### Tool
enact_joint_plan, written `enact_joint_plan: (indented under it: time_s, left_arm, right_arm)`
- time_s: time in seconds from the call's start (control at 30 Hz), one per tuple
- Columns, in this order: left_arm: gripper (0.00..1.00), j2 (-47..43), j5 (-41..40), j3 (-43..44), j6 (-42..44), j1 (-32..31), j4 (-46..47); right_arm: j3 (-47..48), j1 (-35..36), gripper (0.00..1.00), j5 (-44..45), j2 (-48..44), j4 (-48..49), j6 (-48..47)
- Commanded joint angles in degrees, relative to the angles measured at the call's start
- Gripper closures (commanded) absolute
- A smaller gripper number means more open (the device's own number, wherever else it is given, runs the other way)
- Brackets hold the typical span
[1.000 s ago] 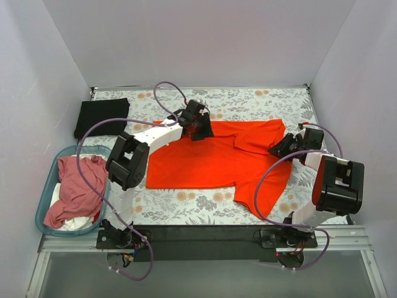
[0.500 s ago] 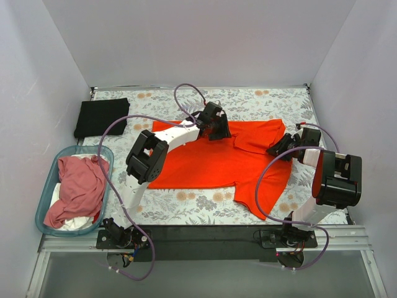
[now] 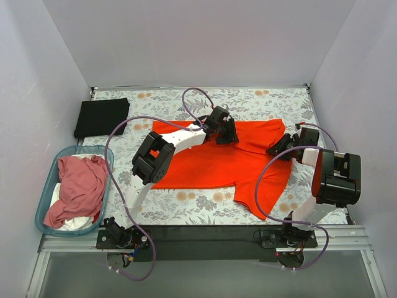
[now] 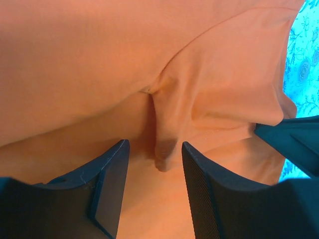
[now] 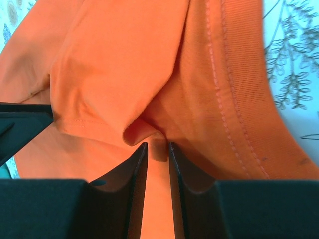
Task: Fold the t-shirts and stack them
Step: Fold the tshirt
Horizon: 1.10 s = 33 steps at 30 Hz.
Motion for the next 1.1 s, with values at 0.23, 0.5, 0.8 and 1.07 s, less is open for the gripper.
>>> enact_joint_plan:
  time_s: [0.23,0.5,0.8,1.07]
  left_arm:
    - [0.61,0.63,1.69,1.88,-1.44,-1.33,0.92]
    - [0.87,0.02,2.13,1.08,-1.79,-1.42,1.01]
    - [1.0,-1.21,1.61,2.31,-1.7,-1.42,0.4]
    - [1.0,-2.79,0.46,2.14,-1.17,-1.16,-2.5]
  right_arm:
    - [1.68,1.34,0.75,-2.15,1.17,2.19,0.37]
    - [0.98,1.34,0.99,-2.5,-0.14,1.93,0.9]
    - [-1.48,1.42,0.99,-2.5,-5.24,-2.99,0.81]
    - [-3.16,2.39,0.99,-2.59,-7.44,-5.54,1.16]
